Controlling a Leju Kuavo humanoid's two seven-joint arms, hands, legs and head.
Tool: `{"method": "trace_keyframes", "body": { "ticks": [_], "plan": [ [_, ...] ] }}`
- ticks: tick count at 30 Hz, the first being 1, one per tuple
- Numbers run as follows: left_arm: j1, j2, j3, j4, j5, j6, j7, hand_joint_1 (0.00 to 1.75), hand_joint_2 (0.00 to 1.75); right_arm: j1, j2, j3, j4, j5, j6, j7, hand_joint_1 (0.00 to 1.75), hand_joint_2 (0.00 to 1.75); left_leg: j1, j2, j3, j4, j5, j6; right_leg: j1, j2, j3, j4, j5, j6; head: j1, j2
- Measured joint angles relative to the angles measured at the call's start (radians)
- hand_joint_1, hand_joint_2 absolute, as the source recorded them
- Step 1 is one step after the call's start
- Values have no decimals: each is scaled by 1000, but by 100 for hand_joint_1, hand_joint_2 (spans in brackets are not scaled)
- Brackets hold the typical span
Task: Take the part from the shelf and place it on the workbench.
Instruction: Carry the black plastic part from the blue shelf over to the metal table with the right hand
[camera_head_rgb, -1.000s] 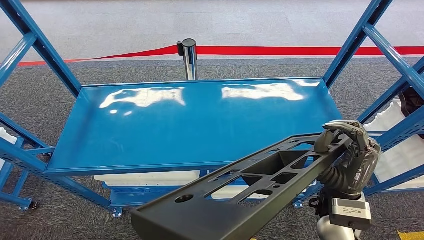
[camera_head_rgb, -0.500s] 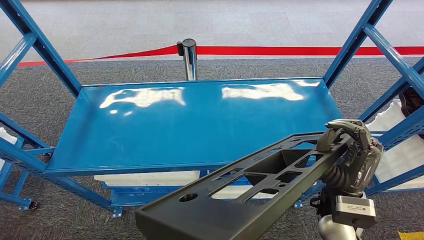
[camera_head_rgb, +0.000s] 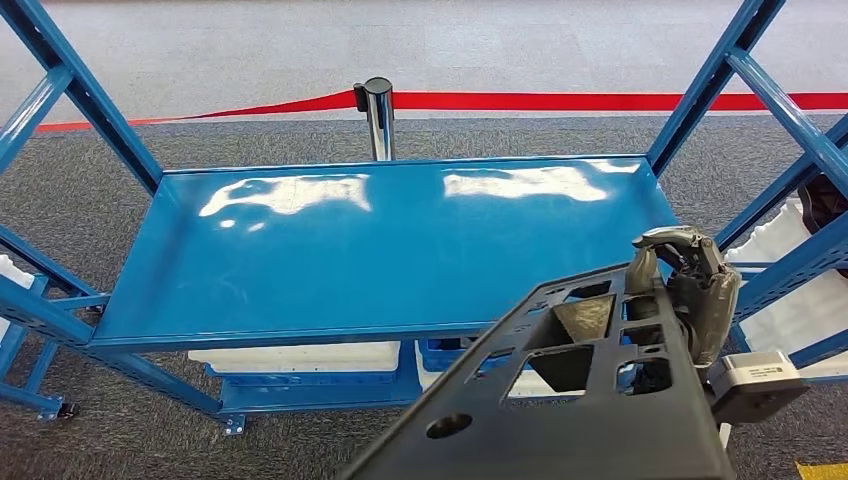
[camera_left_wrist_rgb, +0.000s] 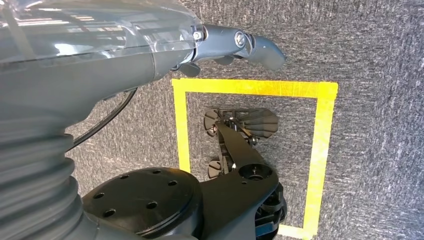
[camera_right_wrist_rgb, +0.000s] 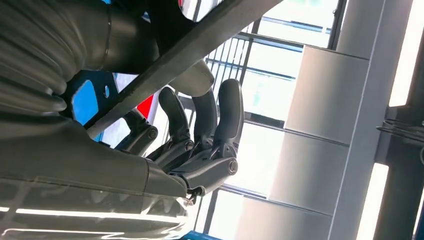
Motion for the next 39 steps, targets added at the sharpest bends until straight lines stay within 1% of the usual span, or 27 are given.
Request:
{"method": "trace_keyframes", "body": {
  "ticks": [10,25,39],
  "plan": [
    [0,0,12,0,-6,-2,-1,0,175,-4,0,-24,20,-29,29,-1,175,175,0,0,0,0,0,0,0,0,0,0,0,0,0,0],
    [0,0,13,0,-18,-12,-15,0,175,-4,1,-29,25,-22,38,-2,175,175,0,0,0,0,0,0,0,0,0,0,0,0,0,0],
    [0,0,14,0,-16,-3,-8,0,175,-1,4,-43,25,-16,40,-5,175,175,0,0,0,0,0,0,0,0,0,0,0,0,0,0]
  ]
}}
